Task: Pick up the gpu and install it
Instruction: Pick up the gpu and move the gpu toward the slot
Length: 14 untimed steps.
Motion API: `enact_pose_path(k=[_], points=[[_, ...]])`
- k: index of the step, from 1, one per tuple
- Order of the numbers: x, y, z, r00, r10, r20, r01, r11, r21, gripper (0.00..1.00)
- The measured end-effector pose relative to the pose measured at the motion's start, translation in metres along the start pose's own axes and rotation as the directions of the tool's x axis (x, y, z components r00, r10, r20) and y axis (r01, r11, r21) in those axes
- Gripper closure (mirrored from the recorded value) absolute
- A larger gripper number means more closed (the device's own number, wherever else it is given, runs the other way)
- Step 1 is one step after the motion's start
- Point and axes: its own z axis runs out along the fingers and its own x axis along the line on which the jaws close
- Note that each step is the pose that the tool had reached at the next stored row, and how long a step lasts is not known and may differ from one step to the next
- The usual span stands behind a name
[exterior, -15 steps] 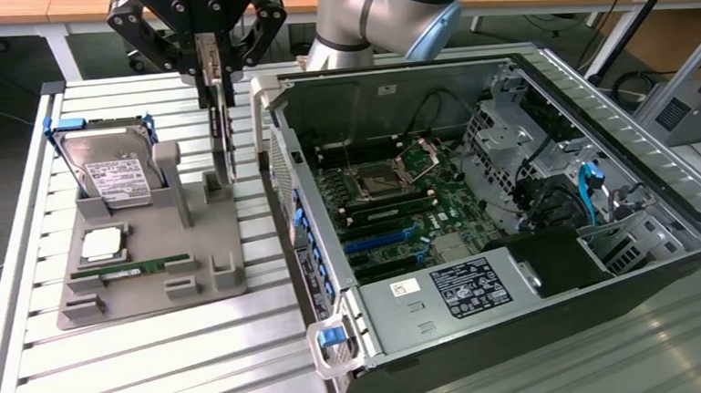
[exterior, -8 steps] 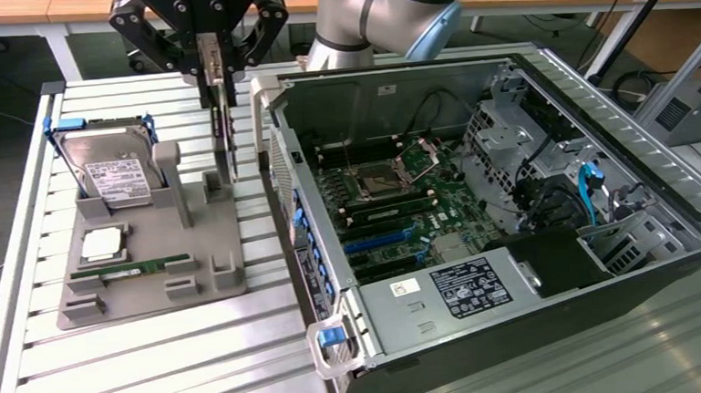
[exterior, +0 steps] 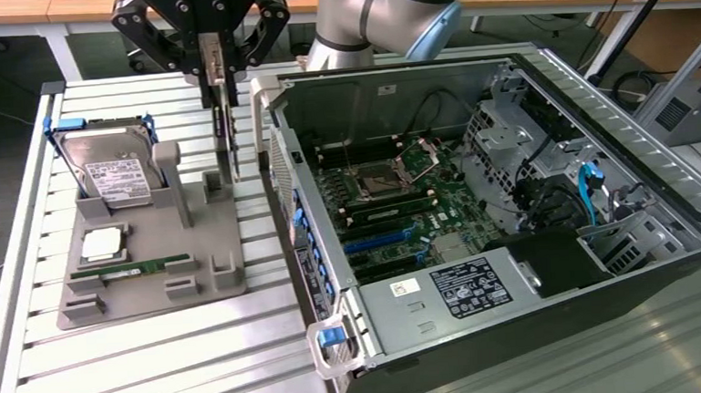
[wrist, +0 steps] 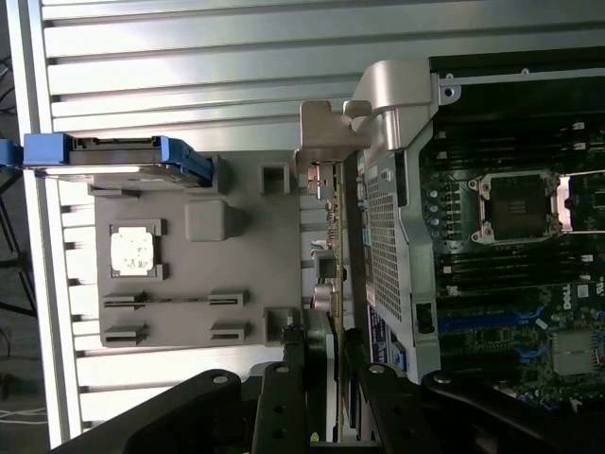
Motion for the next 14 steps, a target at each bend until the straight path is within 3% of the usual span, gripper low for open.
enact_pose_path(k=[14], points=[[-0.0040,-0.0001,0.0001,1.0000,0.000,0.0000,0.000,1.0000,0.0005,0.73]])
